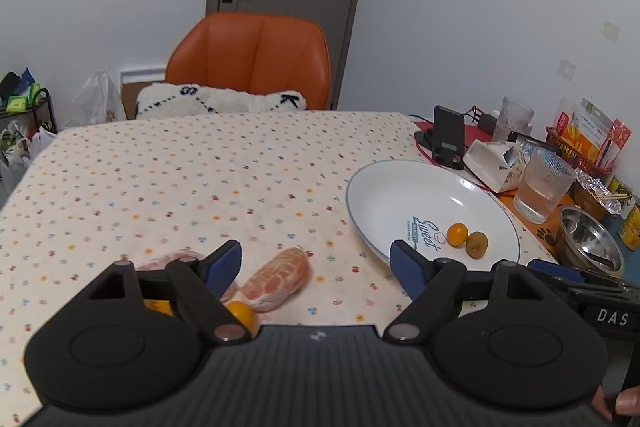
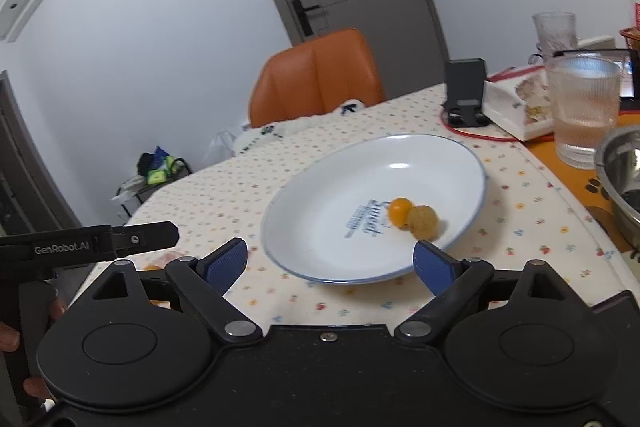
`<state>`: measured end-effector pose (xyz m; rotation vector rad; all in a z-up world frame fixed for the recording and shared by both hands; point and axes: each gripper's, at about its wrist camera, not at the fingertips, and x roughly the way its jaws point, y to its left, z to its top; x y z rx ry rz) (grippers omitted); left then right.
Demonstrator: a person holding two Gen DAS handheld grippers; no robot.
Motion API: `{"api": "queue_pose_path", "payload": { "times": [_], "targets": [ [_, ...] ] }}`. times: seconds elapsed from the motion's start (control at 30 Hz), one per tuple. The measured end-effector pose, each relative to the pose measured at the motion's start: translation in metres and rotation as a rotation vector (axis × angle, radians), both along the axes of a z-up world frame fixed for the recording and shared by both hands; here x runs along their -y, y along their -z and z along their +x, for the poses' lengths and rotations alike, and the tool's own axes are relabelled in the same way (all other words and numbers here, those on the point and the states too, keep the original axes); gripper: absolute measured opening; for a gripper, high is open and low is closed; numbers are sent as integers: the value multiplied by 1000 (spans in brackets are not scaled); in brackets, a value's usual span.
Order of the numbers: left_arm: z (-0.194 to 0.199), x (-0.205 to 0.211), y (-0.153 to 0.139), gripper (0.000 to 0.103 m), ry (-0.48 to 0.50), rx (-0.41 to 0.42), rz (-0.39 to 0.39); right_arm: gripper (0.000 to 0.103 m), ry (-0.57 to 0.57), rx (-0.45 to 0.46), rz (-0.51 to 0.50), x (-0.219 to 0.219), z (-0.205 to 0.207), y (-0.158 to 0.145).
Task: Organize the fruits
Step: 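Move both open tools back to the fruit cluster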
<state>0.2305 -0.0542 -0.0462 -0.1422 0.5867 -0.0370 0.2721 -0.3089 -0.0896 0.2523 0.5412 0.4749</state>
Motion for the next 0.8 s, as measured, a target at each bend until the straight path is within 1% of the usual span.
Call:
{"api": "queue_pose_path", "payload": {
  "times": [0.03, 0.13, 0.3, 0.43, 0.6, 0.8],
  "targets": [
    [-3, -3, -1, 82, -8, 3, -1, 94, -7, 6, -1, -2, -2, -2],
    [-11, -10, -3, 82, -28, 15, -2, 95, -19, 33, -13, -9, -6, -5],
    [-28, -26, -8, 83, -61, 38, -9, 97, -38, 40, 7, -16, -12, -9],
    [-42, -39, -9, 84, -100, 45, -7, 98, -42, 58, -9, -24, -17, -12],
    [-56, -58, -9, 84, -136, 46, -24, 103, -66, 57, -11, -34, -21, -12],
    [-66, -72, -5, 84, -167, 40, -28, 103, -102, 51, 3, -48, -23, -11]
  ]
}}
